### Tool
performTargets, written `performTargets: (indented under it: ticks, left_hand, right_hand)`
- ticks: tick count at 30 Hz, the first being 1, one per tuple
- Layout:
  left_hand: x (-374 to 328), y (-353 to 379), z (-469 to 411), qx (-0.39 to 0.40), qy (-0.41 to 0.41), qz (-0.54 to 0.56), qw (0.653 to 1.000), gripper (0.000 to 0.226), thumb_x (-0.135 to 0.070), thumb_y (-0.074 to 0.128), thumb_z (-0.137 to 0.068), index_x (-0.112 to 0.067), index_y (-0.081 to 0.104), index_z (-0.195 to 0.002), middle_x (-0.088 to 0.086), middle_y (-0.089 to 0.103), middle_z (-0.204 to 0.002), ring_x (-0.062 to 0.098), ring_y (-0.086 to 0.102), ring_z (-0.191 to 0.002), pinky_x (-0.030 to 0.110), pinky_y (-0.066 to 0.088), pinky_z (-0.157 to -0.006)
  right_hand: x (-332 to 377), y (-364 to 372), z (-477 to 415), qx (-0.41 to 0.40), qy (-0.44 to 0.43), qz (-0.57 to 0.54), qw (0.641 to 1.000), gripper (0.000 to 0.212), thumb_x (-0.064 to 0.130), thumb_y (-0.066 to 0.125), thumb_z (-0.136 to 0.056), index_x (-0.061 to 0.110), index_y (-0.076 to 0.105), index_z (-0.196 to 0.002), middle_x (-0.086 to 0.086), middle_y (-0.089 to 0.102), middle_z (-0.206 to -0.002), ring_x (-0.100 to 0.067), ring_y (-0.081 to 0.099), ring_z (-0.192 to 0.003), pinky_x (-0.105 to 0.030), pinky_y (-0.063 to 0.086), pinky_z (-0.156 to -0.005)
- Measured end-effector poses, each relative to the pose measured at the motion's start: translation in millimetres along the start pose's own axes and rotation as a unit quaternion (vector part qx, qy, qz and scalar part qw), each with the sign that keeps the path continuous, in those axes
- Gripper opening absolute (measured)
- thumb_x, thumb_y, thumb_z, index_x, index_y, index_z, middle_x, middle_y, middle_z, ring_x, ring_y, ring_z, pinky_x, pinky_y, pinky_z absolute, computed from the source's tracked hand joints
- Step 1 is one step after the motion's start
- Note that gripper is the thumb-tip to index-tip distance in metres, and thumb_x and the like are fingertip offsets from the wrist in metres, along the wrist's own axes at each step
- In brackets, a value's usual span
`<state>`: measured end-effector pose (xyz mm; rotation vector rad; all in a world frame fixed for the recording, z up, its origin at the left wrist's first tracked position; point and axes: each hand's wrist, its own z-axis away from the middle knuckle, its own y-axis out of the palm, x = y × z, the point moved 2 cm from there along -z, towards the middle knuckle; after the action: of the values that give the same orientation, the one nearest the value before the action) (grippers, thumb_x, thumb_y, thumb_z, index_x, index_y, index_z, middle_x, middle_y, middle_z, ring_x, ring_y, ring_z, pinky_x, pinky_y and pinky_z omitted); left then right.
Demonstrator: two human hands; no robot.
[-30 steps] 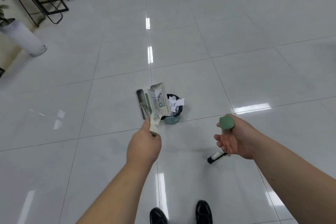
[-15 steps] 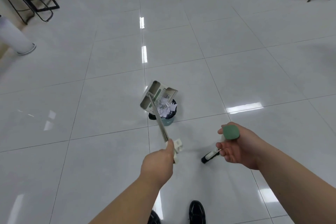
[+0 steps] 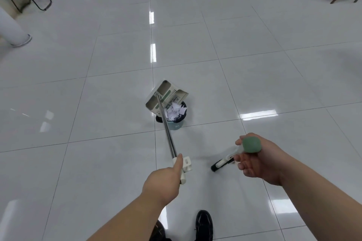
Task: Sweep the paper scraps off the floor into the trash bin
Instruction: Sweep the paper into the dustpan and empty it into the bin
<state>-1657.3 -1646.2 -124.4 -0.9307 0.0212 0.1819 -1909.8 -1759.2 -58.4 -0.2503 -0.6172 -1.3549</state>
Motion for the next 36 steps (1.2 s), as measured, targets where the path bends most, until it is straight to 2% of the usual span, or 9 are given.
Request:
performTargets:
  ticks: [4, 8, 12, 19, 24, 28, 31, 34, 36]
  left_hand:
    - [5, -13, 11, -0.03, -0.016, -0.018, 0.999, 0.086, -0.011, 0.043, -0.094, -0.027, -0.005, -0.164, 0.0, 0.052, -0.092, 0.026, 0.049, -0.074, 0.034, 0.04, -0.064]
    - [11, -20, 30, -0.036, -0.024, -0.038, 0.998, 0.086, -0.011, 0.043, -0.094, -0.027, -0.004, -0.164, 0.006, 0.065, -0.109, 0.027, 0.048, -0.076, 0.034, 0.039, -0.066]
    - [11, -32, 44, -0.054, -0.042, -0.044, 0.997, 0.084, -0.012, 0.043, -0.096, -0.029, -0.005, -0.164, 0.006, 0.062, -0.105, 0.026, 0.048, -0.076, 0.034, 0.038, -0.066]
    - [12, -44, 61, -0.089, -0.062, -0.037, 0.993, 0.083, -0.015, 0.042, -0.097, -0.03, -0.005, -0.163, 0.006, 0.065, -0.111, 0.027, 0.049, -0.076, 0.034, 0.039, -0.066]
    - [19, -53, 77, -0.152, -0.093, 0.026, 0.984, 0.08, -0.02, 0.043, -0.098, -0.035, 0.001, -0.164, 0.001, 0.067, -0.105, 0.024, 0.05, -0.075, 0.033, 0.038, -0.063]
    - [43, -64, 97, -0.228, -0.128, 0.156, 0.952, 0.071, -0.024, 0.043, -0.099, -0.041, 0.013, -0.162, -0.004, 0.061, -0.081, 0.022, 0.057, -0.07, 0.032, 0.036, -0.054]
    - [63, -72, 116, -0.265, -0.17, 0.228, 0.921, 0.066, -0.02, 0.044, -0.097, -0.046, 0.028, -0.156, -0.003, 0.061, -0.075, 0.018, 0.057, -0.064, 0.032, 0.038, -0.051]
    - [82, -66, 138, -0.278, -0.221, 0.299, 0.886, 0.068, -0.014, 0.046, -0.093, -0.047, 0.035, -0.152, 0.0, 0.065, -0.075, 0.022, 0.06, -0.064, 0.035, 0.044, -0.053]
    - [93, -56, 150, -0.284, -0.245, 0.339, 0.863, 0.068, -0.013, 0.047, -0.092, -0.046, 0.039, -0.151, 0.001, 0.066, -0.074, 0.023, 0.061, -0.063, 0.036, 0.047, -0.055]
  right_hand:
    - [0, 2, 2, 0.006, 0.001, 0.006, 1.0, 0.019, 0.036, 0.055, -0.095, 0.018, 0.052, -0.101, -0.017, 0.061, -0.075, -0.028, 0.054, -0.055, -0.027, 0.044, -0.052]
    - [0, 4, 1, 0.012, 0.007, 0.021, 1.0, 0.02, 0.037, 0.055, -0.094, 0.019, 0.051, -0.102, -0.017, 0.061, -0.08, -0.028, 0.054, -0.058, -0.029, 0.045, -0.054]
    - [-3, 4, 2, 0.015, 0.008, 0.031, 0.999, 0.021, 0.038, 0.052, -0.096, 0.02, 0.048, -0.104, -0.016, 0.061, -0.082, -0.027, 0.053, -0.059, -0.029, 0.046, -0.052]
    - [-3, 6, 10, 0.011, 0.009, 0.033, 0.999, 0.021, 0.038, 0.052, -0.096, 0.02, 0.044, -0.103, -0.014, 0.061, -0.074, -0.026, 0.052, -0.055, -0.028, 0.044, -0.052]
    - [-4, 8, 17, 0.013, 0.009, 0.037, 0.999, 0.023, 0.039, 0.051, -0.096, 0.019, 0.043, -0.104, -0.013, 0.061, -0.074, -0.026, 0.052, -0.056, -0.029, 0.043, -0.054]
    - [-2, 17, 20, 0.019, 0.004, 0.055, 0.998, 0.026, 0.043, 0.049, -0.097, 0.017, 0.044, -0.104, -0.014, 0.061, -0.074, -0.027, 0.052, -0.056, -0.031, 0.041, -0.057]
    - [3, 30, 22, 0.037, -0.033, 0.076, 0.996, 0.046, 0.057, 0.043, -0.098, 0.012, 0.049, -0.107, -0.02, 0.065, -0.079, -0.03, 0.055, -0.059, -0.032, 0.041, -0.055]
    - [10, 48, 28, 0.102, -0.102, 0.093, 0.985, 0.067, 0.074, 0.039, -0.092, 0.016, 0.05, -0.123, -0.029, 0.072, -0.101, -0.039, 0.064, -0.077, -0.038, 0.049, -0.058]
    - [14, 62, 37, 0.15, -0.137, 0.134, 0.97, 0.073, 0.074, 0.052, -0.077, 0.021, 0.047, -0.128, -0.027, 0.072, -0.111, -0.043, 0.069, -0.095, -0.046, 0.056, -0.067]
